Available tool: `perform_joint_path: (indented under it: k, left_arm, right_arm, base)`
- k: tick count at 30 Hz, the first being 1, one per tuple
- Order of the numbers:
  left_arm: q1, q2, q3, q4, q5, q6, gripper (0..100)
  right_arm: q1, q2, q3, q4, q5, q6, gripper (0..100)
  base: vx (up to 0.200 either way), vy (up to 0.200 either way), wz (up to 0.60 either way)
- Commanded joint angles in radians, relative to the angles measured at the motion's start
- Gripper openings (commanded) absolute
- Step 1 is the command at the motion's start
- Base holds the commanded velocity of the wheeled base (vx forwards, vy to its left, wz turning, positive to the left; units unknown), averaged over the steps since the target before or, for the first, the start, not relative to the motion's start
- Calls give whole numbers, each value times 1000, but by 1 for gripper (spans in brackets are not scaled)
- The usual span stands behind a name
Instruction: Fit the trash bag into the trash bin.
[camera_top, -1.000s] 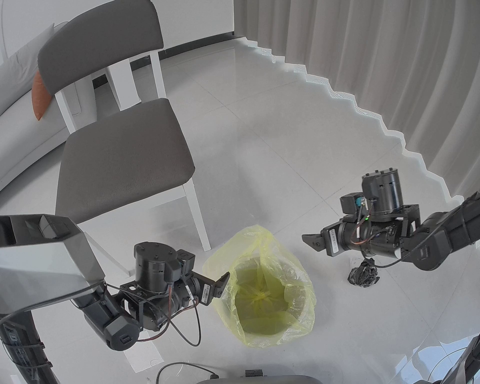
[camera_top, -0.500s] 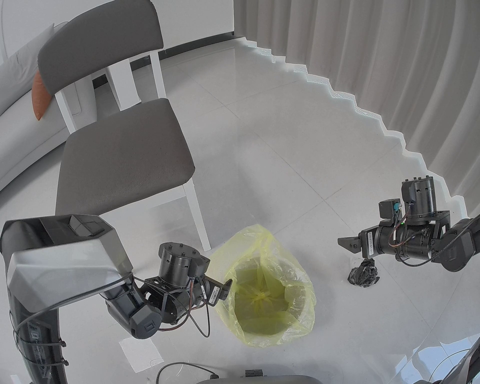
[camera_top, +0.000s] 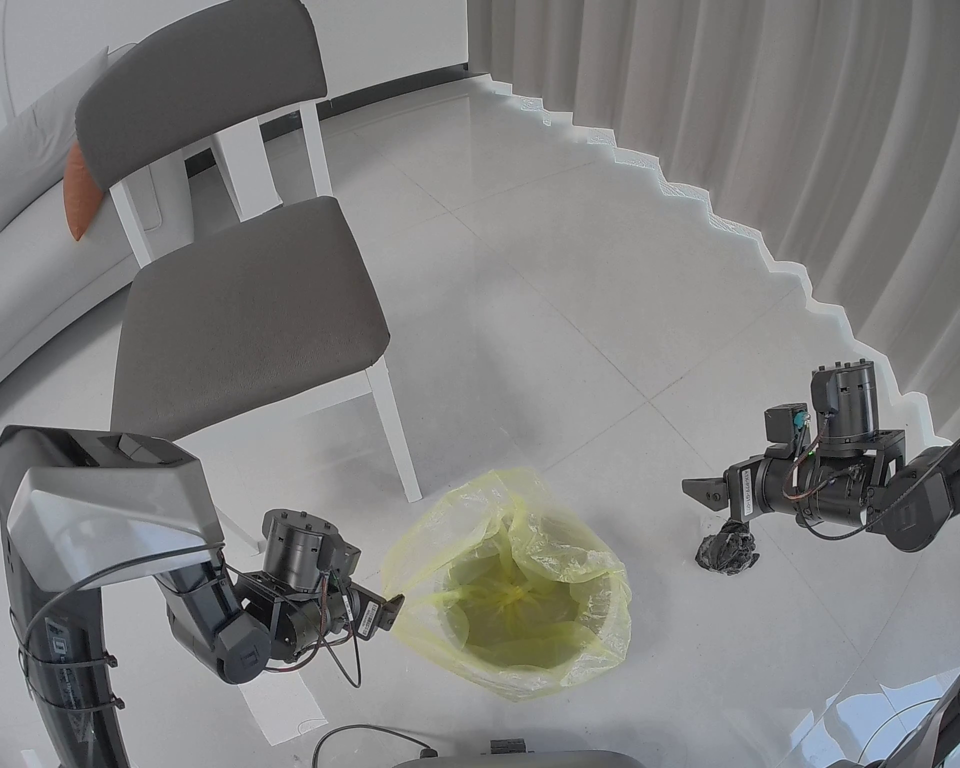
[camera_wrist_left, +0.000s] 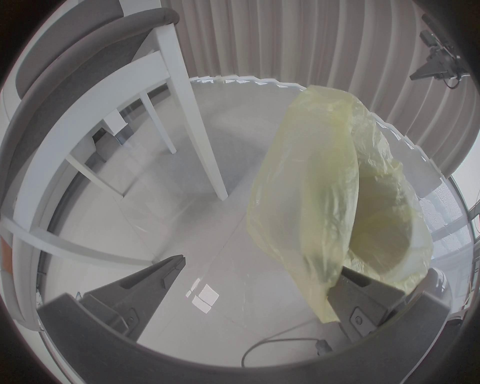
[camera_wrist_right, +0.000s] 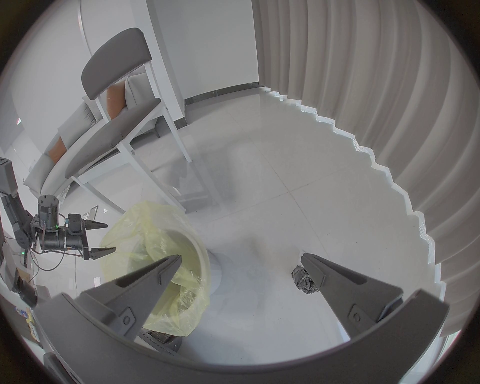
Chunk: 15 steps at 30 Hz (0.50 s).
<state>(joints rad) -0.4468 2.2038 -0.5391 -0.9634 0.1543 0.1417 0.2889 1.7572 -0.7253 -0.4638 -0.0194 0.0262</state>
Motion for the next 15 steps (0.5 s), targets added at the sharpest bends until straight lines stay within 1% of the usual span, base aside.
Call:
perform_joint_path:
  k: [1,2,4,6,7,9,10,11,13,15]
  left_arm:
    - [-1,-9,11,-1,-1,-7,100]
    - [-1,-9,11,-1,-1,-7,100]
    - [-21,45,-31,-9,-1,-25,100]
    - [-33,85,-67,-12,1,-31,100]
    - [-38,99,-78,-12,1,-30,100]
    - [-38,99,-78,-12,1,-30,100]
    - [-43,116,-87,-14,1,-33,100]
    - [-43,116,-81,-14,1,-36,100]
    - [-43,114,-76,-14,1,-47,100]
    - [-41,117,-81,-14,1,-74,100]
  right_arm:
    - [7,5,6,1,-1,-2,100]
    - [7,5,6,1,-1,-2,100]
    - [7,10,4,1,1,-2,100]
    - [10,21,3,-1,16,-2,100]
    - [16,28,3,-1,32,-2,100]
    - [16,28,3,-1,32,-2,100]
    - [44,48,-2,-1,58,-2,100]
    - [62,74,-16,-4,64,-3,100]
    - [73,94,-28,-12,70,-9,100]
    - [102,159,-80,-35,108,-37,100]
  base:
    - [0,0,0]
    - [0,0,0]
    - [0,0,0]
    - [0,0,0]
    - [0,0,0]
    - [0,0,0]
    - [0,0,0]
    - [0,0,0]
    - [0,0,0]
    - [0,0,0]
